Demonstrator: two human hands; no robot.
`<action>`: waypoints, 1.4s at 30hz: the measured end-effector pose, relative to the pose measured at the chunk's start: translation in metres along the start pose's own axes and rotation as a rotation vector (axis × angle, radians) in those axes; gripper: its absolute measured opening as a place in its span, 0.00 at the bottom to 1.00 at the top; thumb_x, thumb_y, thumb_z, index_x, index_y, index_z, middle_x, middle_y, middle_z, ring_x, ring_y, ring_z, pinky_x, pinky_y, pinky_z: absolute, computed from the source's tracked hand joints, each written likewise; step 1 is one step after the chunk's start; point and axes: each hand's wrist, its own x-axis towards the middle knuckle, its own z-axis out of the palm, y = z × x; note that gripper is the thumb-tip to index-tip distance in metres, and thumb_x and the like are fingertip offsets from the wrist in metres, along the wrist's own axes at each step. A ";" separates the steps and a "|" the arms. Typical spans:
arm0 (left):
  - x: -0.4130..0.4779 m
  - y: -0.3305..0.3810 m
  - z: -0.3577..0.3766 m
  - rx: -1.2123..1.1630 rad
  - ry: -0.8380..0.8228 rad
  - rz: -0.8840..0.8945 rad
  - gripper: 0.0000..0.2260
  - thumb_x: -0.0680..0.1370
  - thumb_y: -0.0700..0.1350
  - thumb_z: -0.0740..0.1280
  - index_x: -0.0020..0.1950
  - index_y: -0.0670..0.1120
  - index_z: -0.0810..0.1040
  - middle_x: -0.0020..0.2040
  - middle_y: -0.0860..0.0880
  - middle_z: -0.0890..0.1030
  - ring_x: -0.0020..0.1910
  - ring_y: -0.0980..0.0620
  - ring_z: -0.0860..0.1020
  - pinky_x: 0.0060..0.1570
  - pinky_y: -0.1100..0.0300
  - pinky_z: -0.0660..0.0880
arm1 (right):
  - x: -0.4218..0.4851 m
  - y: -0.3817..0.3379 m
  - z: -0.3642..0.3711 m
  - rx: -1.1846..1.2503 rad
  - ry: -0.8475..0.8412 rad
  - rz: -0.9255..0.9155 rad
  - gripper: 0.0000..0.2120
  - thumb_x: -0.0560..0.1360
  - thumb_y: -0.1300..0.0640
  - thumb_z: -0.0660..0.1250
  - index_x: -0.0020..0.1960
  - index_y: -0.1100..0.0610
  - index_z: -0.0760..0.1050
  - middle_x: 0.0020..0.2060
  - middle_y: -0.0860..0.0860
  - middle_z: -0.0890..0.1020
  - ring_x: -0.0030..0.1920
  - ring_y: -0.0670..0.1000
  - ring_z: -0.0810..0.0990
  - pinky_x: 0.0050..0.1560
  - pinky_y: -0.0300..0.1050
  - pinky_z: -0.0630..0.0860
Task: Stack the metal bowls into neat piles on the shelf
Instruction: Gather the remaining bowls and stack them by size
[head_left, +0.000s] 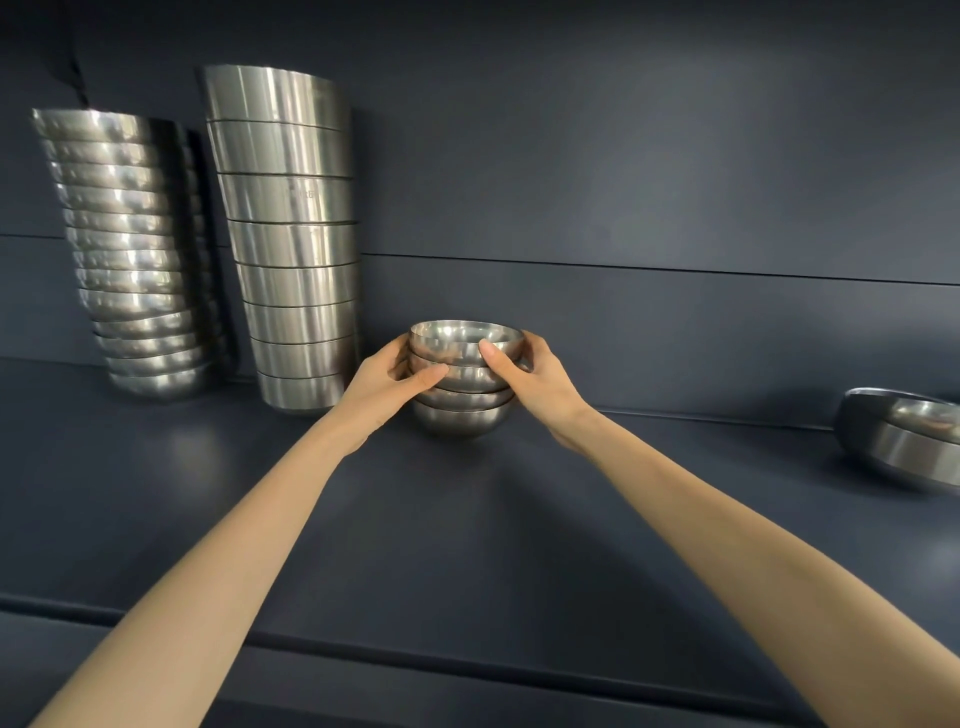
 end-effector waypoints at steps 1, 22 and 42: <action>0.000 0.000 -0.001 0.004 0.002 -0.001 0.14 0.76 0.43 0.70 0.55 0.59 0.73 0.54 0.58 0.80 0.53 0.64 0.78 0.51 0.71 0.73 | 0.000 0.001 0.000 -0.003 0.004 0.002 0.30 0.75 0.42 0.68 0.71 0.53 0.65 0.55 0.38 0.75 0.55 0.35 0.74 0.54 0.32 0.68; -0.008 0.017 -0.010 0.113 -0.047 -0.025 0.16 0.78 0.46 0.68 0.64 0.47 0.75 0.57 0.53 0.81 0.59 0.59 0.78 0.59 0.65 0.72 | -0.006 -0.009 0.000 -0.143 -0.060 0.021 0.41 0.73 0.42 0.70 0.77 0.55 0.55 0.68 0.47 0.72 0.69 0.48 0.70 0.68 0.43 0.67; -0.103 0.045 0.006 1.389 -0.162 0.126 0.49 0.63 0.74 0.31 0.79 0.52 0.52 0.79 0.49 0.52 0.78 0.46 0.49 0.74 0.46 0.48 | -0.128 -0.027 -0.061 -1.300 -0.027 -0.063 0.42 0.74 0.28 0.51 0.80 0.51 0.46 0.79 0.49 0.50 0.79 0.54 0.45 0.76 0.62 0.43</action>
